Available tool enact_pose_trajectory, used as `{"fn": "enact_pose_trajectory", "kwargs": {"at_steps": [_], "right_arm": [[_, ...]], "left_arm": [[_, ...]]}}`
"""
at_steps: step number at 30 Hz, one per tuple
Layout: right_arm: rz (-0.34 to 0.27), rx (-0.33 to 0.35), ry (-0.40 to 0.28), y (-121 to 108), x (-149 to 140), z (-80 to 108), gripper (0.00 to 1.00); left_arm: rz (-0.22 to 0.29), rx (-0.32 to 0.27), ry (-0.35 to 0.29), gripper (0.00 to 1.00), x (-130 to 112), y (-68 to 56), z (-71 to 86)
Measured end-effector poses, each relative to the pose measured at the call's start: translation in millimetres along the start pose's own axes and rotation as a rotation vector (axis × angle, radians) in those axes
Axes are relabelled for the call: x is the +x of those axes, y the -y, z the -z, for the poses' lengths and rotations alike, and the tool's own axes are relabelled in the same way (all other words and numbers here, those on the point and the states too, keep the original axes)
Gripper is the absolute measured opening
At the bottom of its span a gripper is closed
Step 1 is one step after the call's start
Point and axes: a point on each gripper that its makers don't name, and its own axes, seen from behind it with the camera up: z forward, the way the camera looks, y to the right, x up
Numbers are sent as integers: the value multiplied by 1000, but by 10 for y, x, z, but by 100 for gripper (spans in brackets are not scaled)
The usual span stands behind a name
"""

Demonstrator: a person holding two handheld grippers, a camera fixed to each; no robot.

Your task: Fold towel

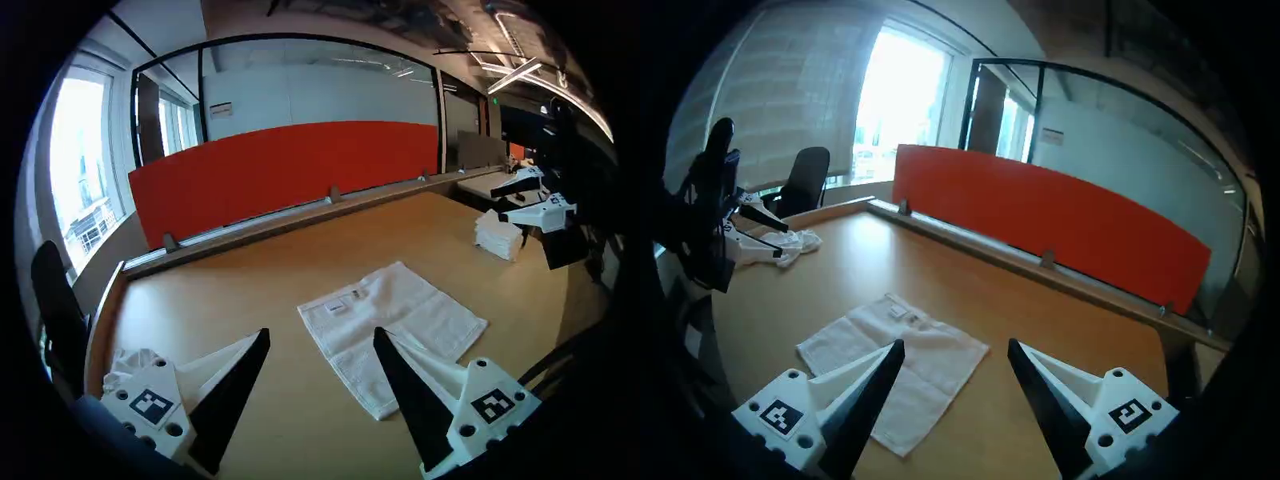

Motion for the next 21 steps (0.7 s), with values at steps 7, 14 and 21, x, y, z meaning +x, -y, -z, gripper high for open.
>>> {"fn": "enact_pose_trajectory", "kwargs": {"at_steps": [7,14,21], "right_arm": [[14,35,46,137,-304,-101,100],[36,82,103,319,-639,-193,100],[20,111,159,449,-963,-284,100]], "left_arm": [[-11,-35,47,96,-308,-171,-131],[-24,-78,100,96,-612,-328,-263],[-31,-110,150,96,-892,-448,-381]]}}
